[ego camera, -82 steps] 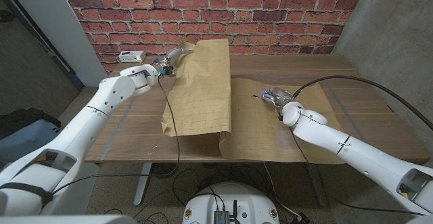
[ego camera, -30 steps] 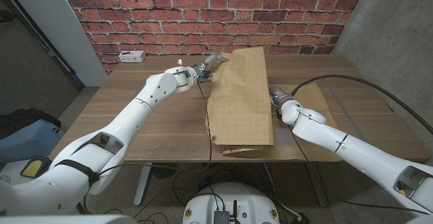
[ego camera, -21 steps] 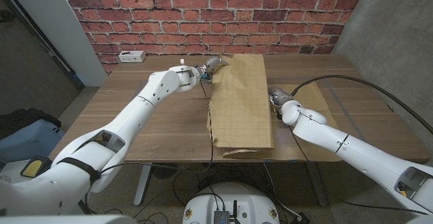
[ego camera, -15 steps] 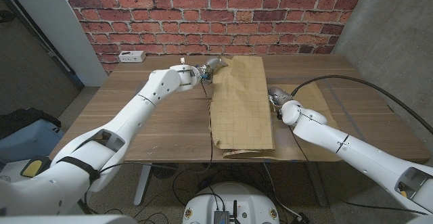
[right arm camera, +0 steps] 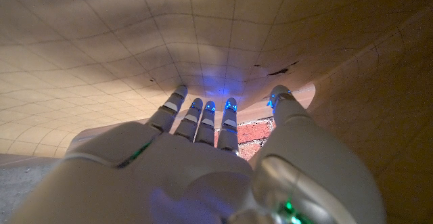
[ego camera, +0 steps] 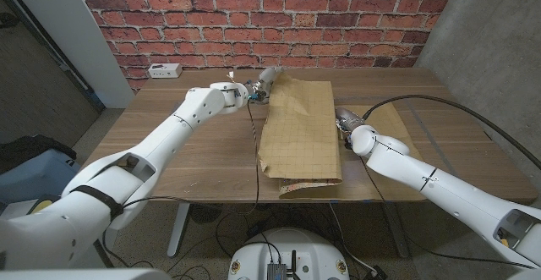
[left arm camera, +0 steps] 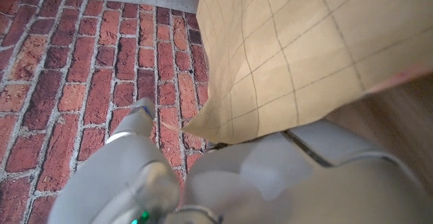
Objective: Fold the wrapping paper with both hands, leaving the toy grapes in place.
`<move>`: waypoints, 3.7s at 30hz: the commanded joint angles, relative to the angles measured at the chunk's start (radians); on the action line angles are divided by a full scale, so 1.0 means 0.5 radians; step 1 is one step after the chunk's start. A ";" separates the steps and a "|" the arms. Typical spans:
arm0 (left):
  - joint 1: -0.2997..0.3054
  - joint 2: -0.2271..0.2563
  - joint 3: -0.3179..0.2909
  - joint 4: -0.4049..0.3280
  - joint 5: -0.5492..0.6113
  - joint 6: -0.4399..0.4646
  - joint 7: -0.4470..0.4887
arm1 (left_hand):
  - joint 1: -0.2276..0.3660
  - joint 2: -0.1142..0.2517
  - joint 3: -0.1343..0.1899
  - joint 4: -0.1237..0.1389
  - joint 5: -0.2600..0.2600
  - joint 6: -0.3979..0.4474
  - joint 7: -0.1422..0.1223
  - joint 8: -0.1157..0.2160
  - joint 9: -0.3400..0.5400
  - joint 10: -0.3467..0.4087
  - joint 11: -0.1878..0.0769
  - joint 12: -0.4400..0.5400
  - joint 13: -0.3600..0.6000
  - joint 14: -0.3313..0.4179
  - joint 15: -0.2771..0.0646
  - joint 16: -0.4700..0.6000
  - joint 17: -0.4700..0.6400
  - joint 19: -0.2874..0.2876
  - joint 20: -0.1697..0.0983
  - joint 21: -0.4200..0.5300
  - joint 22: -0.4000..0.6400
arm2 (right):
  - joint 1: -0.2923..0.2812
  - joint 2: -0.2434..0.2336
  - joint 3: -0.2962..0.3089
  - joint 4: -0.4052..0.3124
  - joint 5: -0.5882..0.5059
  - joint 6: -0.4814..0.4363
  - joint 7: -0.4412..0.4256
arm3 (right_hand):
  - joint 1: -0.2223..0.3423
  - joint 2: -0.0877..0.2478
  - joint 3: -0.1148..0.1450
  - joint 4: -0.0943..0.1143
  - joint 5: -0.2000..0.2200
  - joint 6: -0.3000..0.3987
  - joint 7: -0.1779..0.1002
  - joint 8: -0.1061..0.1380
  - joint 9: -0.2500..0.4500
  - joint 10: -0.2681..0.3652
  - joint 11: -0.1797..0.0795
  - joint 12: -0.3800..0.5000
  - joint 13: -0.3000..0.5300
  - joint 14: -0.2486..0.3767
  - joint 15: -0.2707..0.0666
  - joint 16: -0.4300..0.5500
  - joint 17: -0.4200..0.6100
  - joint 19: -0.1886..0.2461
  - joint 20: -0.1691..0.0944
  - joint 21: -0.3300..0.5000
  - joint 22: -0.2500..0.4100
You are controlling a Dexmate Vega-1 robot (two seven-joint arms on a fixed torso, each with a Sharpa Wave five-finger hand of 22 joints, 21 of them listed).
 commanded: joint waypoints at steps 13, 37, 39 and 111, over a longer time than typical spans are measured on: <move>-0.307 -0.401 0.007 1.176 0.031 -0.441 -1.945 | -0.400 -0.036 -0.311 0.079 0.092 -0.632 -0.077 0.000 -0.132 -0.458 0.124 -0.025 -0.015 -0.344 0.143 -0.024 -0.010 -0.087 0.221 -0.400 0.015 | 0.032 -0.018 0.012 -0.004 -0.021 0.012 0.031 | -0.056 -0.059 -0.062 0.013 0.003 -0.022 0.001 -0.003 0.010 -0.018 0.003 0.005 0.008 -0.013 0.009 -0.008 0.007 -0.017 0.036 -0.004 0.002; 0.078 -0.340 -0.217 0.556 -0.086 -0.374 -1.564 | -0.361 0.046 -0.361 0.029 0.109 -0.567 -0.116 0.034 -0.126 -0.711 0.127 -0.016 -0.024 -0.611 0.167 -0.031 -0.016 -0.220 0.248 -0.706 0.021 | 0.049 -0.226 0.157 -0.398 -0.224 -0.281 -0.027 | -0.173 -0.155 -0.167 0.030 0.033 -0.074 -0.041 0.003 0.009 -0.087 -0.026 0.002 0.008 -0.096 0.029 -0.027 0.005 -0.183 0.127 -0.033 0.004; 0.120 -0.329 -0.231 0.487 -0.118 -0.370 -1.487 | -0.356 0.058 -0.358 0.027 0.107 -0.563 -0.117 0.037 -0.126 -0.738 0.117 -0.018 -0.024 -0.643 0.169 -0.033 -0.016 -0.248 0.251 -0.732 0.022 | 0.063 -0.230 0.151 -0.419 -0.243 -0.361 -0.020 | -0.142 -0.142 -0.152 0.011 0.041 -0.075 -0.046 0.007 0.009 -0.086 -0.041 0.006 0.008 -0.106 0.025 -0.029 0.000 -0.243 0.152 -0.043 0.004; -0.556 -1.028 -0.148 1.943 0.184 -0.905 -2.053 | -0.123 0.184 -0.327 -0.134 0.065 -0.673 -0.143 0.126 -0.132 -1.200 0.104 0.058 -0.031 -1.121 0.162 -0.001 -0.019 -0.420 0.170 -1.280 0.036 | -1.137 0.636 1.149 -0.981 -1.150 -0.430 -1.782 | 0.137 -0.102 -0.137 0.045 0.028 0.078 -0.113 0.047 0.009 -0.003 -0.154 0.055 -0.001 -0.147 -0.035 0.067 0.003 -0.195 0.108 0.053 -0.004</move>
